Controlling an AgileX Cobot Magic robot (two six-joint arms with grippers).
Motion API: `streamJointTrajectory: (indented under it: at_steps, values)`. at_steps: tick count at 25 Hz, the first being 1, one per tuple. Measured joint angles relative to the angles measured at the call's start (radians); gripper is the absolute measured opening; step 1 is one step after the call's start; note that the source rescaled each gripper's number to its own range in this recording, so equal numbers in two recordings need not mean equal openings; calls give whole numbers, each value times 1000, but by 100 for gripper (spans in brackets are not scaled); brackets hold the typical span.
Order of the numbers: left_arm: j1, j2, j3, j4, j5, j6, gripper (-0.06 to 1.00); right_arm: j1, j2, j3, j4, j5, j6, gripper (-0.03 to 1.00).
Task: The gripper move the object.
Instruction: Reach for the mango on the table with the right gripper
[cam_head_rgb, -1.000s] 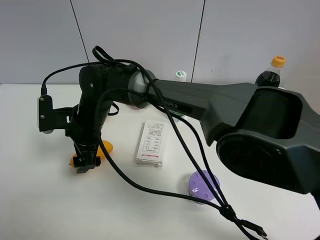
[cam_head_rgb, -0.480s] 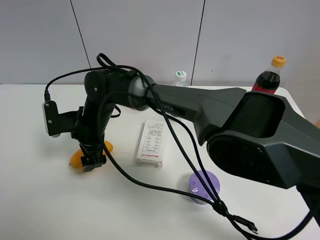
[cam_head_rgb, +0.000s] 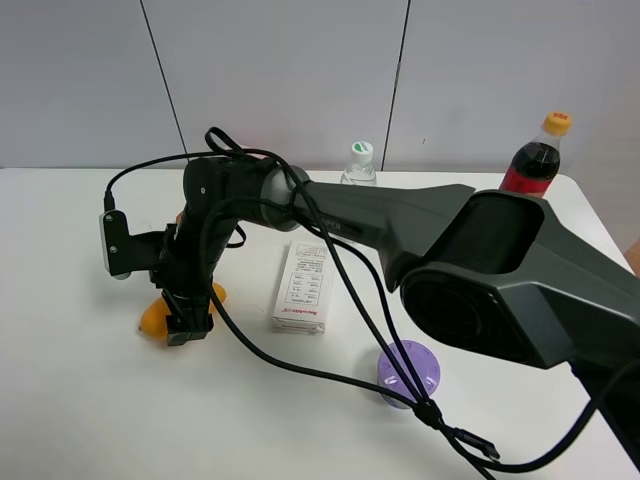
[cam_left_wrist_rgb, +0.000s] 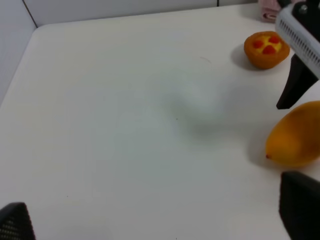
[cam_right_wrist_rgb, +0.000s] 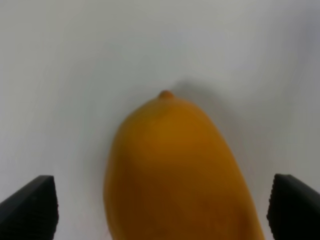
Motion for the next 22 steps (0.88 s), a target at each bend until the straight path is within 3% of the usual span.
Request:
streamJointTrajectory:
  at_steps: [15,22]
  values:
    - [0,0,0,-1,0,0,100,-4,41,0,54,-60,-32,40]
    - [0,0,0,-1,0,0,100,-12,41,0,70,-59,11,40]
